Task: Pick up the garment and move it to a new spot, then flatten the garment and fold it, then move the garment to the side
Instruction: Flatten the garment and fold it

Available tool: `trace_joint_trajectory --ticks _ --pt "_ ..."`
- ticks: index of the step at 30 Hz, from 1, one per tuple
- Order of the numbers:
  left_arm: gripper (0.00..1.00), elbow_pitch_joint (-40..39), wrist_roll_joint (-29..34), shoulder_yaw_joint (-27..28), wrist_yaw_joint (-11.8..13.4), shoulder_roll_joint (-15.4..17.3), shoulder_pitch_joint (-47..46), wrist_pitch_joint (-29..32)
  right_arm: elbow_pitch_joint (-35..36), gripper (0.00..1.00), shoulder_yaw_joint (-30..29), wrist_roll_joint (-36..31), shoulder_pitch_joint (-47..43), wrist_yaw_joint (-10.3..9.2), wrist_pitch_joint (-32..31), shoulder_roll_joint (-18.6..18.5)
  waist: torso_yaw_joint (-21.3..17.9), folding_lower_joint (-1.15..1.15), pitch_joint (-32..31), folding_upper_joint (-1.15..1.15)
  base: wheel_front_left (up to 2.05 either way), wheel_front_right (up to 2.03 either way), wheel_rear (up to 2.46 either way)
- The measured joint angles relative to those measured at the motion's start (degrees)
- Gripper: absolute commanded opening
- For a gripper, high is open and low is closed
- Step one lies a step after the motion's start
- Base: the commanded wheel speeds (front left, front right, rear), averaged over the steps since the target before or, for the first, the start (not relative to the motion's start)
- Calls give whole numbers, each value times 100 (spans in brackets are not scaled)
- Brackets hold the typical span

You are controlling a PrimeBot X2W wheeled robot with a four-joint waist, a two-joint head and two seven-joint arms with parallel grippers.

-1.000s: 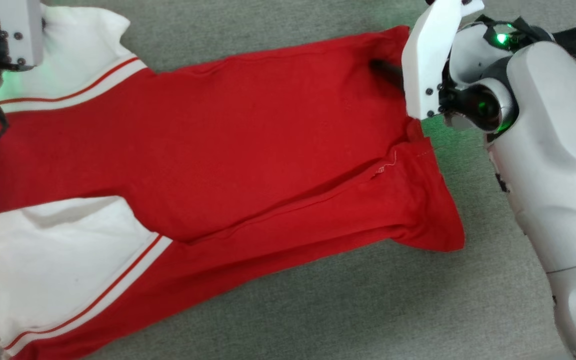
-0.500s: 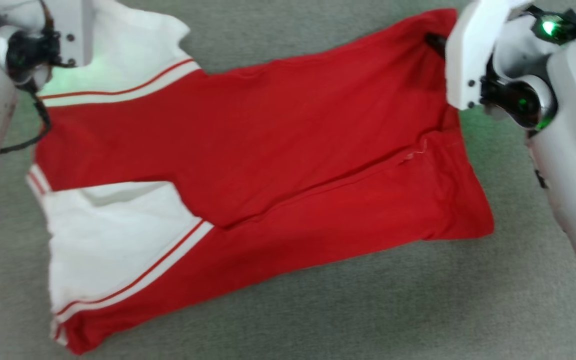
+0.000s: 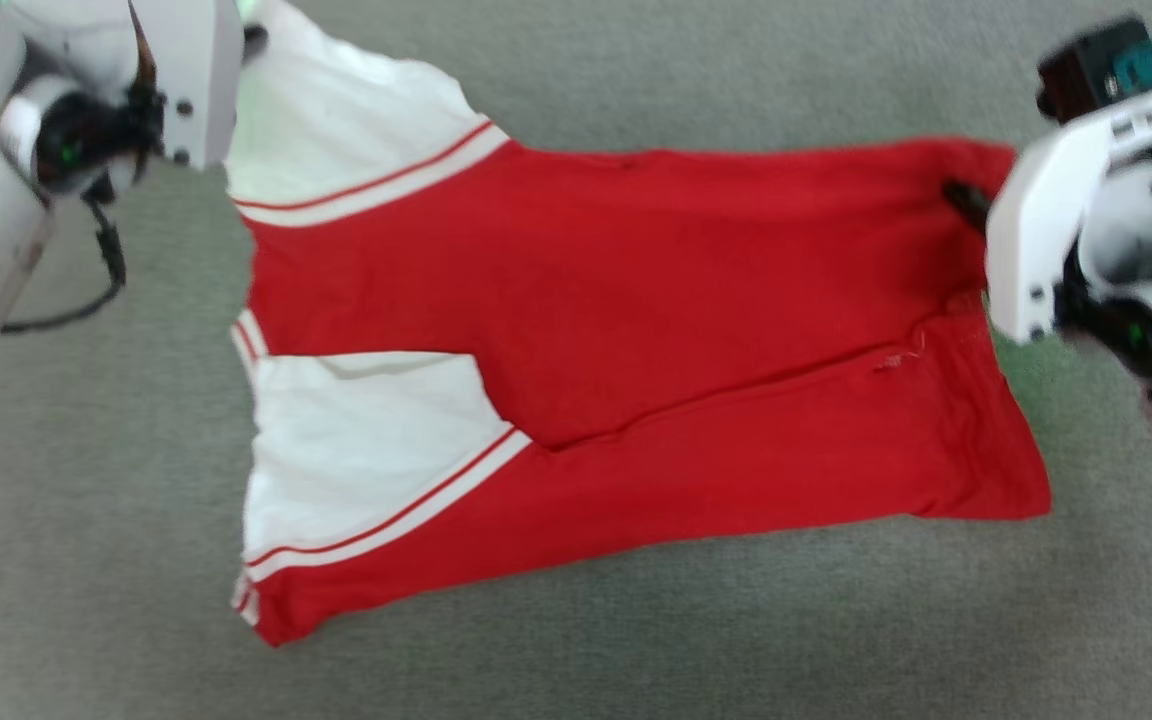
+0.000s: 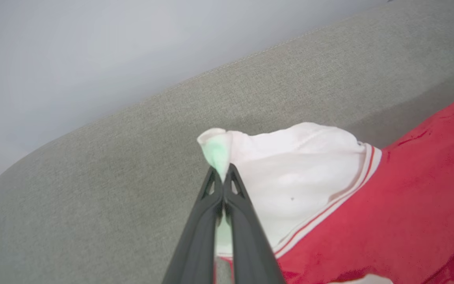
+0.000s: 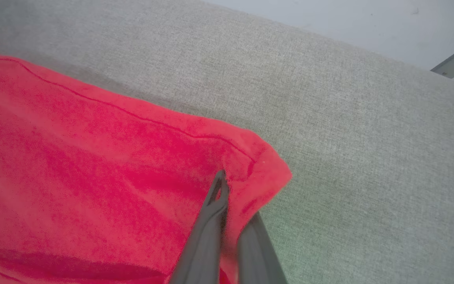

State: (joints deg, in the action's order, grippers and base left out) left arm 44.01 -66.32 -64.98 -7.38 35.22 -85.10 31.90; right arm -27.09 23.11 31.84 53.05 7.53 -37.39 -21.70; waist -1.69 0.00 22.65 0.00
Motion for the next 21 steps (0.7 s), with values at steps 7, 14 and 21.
trace_joint_trajectory --ticks 7,14,21 --pt "0 -1664 -319 40 690 659 676 310 932 0 -444 63 -1104 0 -387 -433 304 0 -330 0 0 0 0" --pt "0 -4058 -671 -146 1967 1591 1757 726 1693 0 -1112 34 -2302 0 -922 -420 529 0 -517 0 0 0 0" --pt "0 -4767 -971 -379 2484 1748 2582 725 1834 0 -1461 -214 -2800 0 -1179 -32 529 0 -568 0 0 0 0"
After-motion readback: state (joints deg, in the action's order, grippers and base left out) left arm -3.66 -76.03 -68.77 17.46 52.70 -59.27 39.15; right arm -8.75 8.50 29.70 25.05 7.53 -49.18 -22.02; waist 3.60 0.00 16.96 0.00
